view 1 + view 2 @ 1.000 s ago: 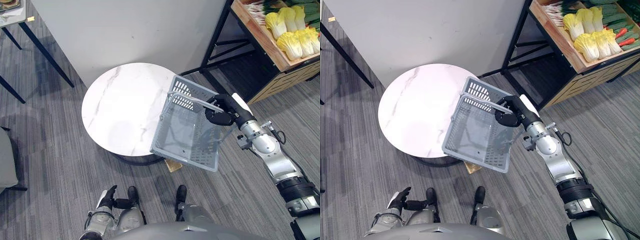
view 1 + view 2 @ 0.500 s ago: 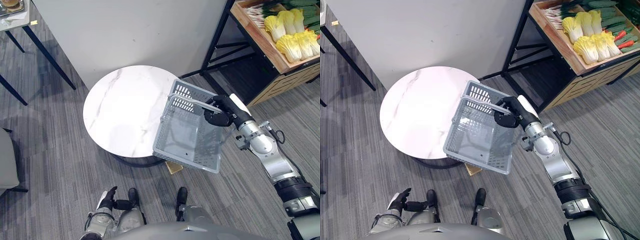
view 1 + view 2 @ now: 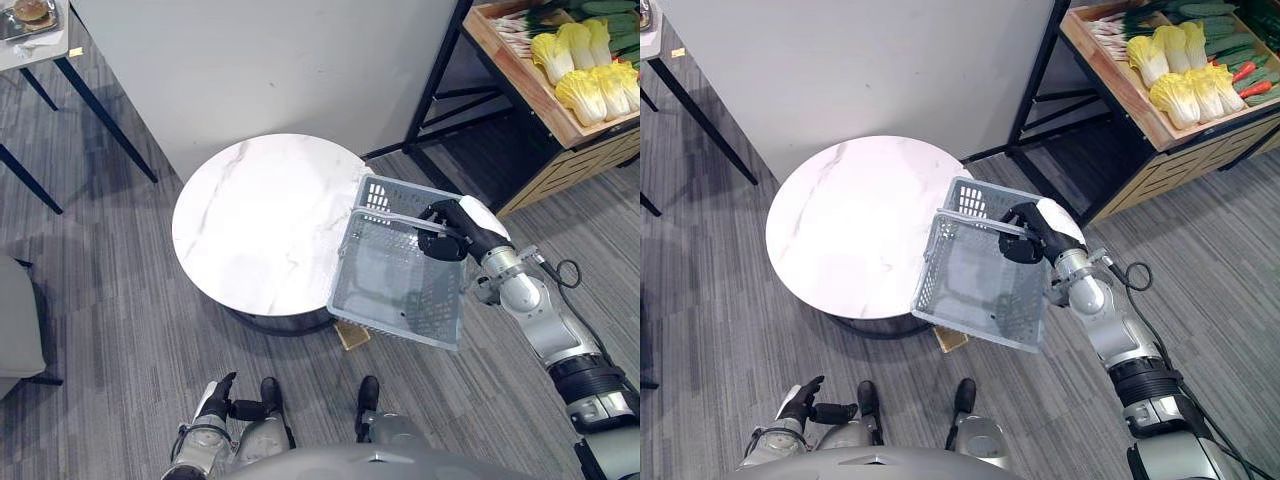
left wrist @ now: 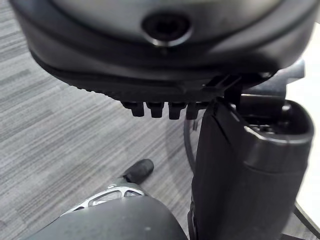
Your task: Pick vegetable in the basket
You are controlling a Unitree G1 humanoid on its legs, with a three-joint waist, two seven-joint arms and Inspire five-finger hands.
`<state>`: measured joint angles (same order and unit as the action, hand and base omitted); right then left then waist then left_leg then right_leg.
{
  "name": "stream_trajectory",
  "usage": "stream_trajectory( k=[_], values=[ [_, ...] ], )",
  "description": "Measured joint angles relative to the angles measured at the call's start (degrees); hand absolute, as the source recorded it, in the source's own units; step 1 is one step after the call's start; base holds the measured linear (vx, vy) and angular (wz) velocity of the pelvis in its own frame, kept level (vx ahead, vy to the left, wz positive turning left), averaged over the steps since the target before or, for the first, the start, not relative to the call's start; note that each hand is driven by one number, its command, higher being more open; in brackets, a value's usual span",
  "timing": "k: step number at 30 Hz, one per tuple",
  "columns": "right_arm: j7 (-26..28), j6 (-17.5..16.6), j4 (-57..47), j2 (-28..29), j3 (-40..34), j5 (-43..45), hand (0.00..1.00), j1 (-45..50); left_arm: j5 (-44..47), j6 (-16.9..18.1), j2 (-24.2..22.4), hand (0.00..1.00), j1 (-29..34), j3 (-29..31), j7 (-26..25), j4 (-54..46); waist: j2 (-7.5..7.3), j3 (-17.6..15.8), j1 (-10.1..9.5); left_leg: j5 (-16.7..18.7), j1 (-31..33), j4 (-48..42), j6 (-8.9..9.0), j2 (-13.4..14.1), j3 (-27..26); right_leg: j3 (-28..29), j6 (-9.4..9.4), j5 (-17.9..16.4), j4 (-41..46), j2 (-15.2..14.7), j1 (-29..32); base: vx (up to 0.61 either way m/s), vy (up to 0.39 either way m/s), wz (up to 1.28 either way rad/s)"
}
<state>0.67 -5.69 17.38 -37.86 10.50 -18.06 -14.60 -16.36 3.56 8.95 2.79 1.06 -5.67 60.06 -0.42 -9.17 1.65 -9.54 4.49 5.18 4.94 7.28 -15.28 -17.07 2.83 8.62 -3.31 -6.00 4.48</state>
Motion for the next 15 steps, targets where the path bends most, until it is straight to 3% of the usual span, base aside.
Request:
stream_trajectory(
  k=[9,15],
  values=[
    [-1.2,1.4,7.2,0.0,-1.6,-10.8,0.00,-0.2,0.0,0.0,0.0,1.00,0.1,0.0,-0.2,0.0,0.04,0.0,0.20,0.1,-0.1,0.0,-0.37,-0.7,-0.2,0.2,0.55,0.4,-0.2,-0.5,-0.1,0.00,0.000,0.00],
    [-1.4,1.7,9.1,0.0,-3.5,-10.9,0.00,-0.2,0.0,0.0,-0.1,1.00,1.0,0.0,-0.4,0.0,0.09,0.0,0.19,0.6,-1.8,0.0,-0.43,-0.9,-0.9,1.1,0.60,0.3,-0.3,-0.6,-1.4,0.01,0.002,-0.05]
  ],
)
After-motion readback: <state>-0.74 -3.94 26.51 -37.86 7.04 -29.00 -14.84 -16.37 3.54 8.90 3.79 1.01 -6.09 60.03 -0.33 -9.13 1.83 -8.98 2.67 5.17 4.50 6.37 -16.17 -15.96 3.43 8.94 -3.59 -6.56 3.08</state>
